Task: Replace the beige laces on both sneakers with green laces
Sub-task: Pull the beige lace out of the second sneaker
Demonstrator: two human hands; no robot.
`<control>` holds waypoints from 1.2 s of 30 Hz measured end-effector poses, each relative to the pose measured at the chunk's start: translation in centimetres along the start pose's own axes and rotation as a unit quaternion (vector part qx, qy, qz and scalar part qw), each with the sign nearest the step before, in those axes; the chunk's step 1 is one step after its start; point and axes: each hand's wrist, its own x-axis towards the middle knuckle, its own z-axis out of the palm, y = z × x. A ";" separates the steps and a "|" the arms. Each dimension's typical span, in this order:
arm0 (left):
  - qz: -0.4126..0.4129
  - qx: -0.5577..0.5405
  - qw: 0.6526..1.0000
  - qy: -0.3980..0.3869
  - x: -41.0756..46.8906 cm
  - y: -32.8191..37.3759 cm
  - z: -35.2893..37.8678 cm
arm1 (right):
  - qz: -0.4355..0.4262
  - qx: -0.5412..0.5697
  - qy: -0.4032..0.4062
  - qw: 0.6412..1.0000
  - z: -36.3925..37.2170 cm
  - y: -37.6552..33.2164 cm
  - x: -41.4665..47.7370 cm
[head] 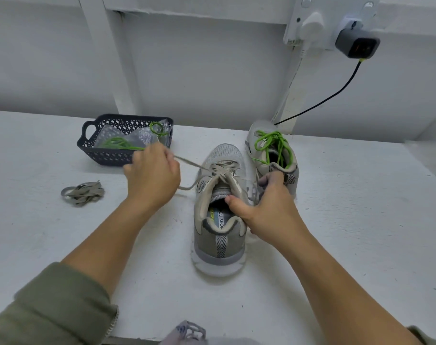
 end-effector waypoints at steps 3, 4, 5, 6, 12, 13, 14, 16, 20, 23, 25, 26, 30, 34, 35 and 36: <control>-0.164 0.127 0.976 -0.072 0.2 -0.5 -0.3 | 0.013 -0.025 -0.021 0.999 -0.2 0.0 0.2; -0.167 0.122 0.975 -0.087 0.0 -0.4 -0.6 | 0.015 -0.028 -0.029 0.999 -0.1 -0.1 0.2; -0.127 0.096 0.983 -0.087 -0.2 -0.1 -0.7 | 0.015 -0.032 -0.035 0.999 -0.1 -0.2 0.3; -0.050 0.060 0.994 -0.082 -0.4 0.3 -0.9 | 0.013 -0.038 -0.041 0.998 -0.1 -0.4 0.3; 0.266 -0.103 0.940 -0.187 -0.6 2.2 -1.1 | -0.059 -0.101 -0.040 0.992 -0.1 -1.3 0.0; 0.277 -0.112 0.937 -0.180 -0.2 2.2 -1.2 | -0.076 -0.105 -0.036 0.991 0.0 -1.3 -0.2; 0.289 -0.118 0.934 -0.176 0.2 2.5 -1.1 | -0.089 -0.108 -0.032 0.990 -0.1 -1.2 -0.2; 0.306 -0.098 0.927 -0.195 0.7 2.8 -1.3 | -0.111 -0.105 -0.027 0.988 0.1 -1.1 -0.4; 0.307 -0.030 0.922 -0.234 1.5 3.5 -1.3 | -0.124 -0.104 -0.025 0.987 0.0 -0.8 -0.3; 0.174 -0.043 0.972 -0.155 1.1 2.8 -0.4 | -0.122 -0.100 -0.026 0.987 0.0 -0.7 -0.4; 0.077 -0.033 0.980 -0.180 0.4 2.0 0.9 | -0.119 -0.096 -0.023 0.988 0.0 -0.7 -0.4; 0.071 -0.037 0.978 -0.191 0.0 1.7 1.5 | -0.119 -0.096 -0.020 0.988 0.0 -0.8 -0.3; 0.237 -0.154 0.938 -0.201 0.5 1.9 0.6 | -0.113 -0.094 -0.008 0.989 0.2 -0.8 -0.4; 0.300 -0.070 0.944 -0.117 1.6 2.3 -0.1 | -0.104 -0.087 -0.006 0.991 0.1 -0.8 -0.6; 0.251 -0.090 0.961 -0.069 1.7 1.9 0.4 | -0.102 -0.084 -0.005 0.991 0.1 -0.9 -0.6; 0.168 -0.137 0.976 -0.037 1.8 1.7 0.6 | -0.101 -0.082 -0.006 0.991 0.0 -0.9 -0.7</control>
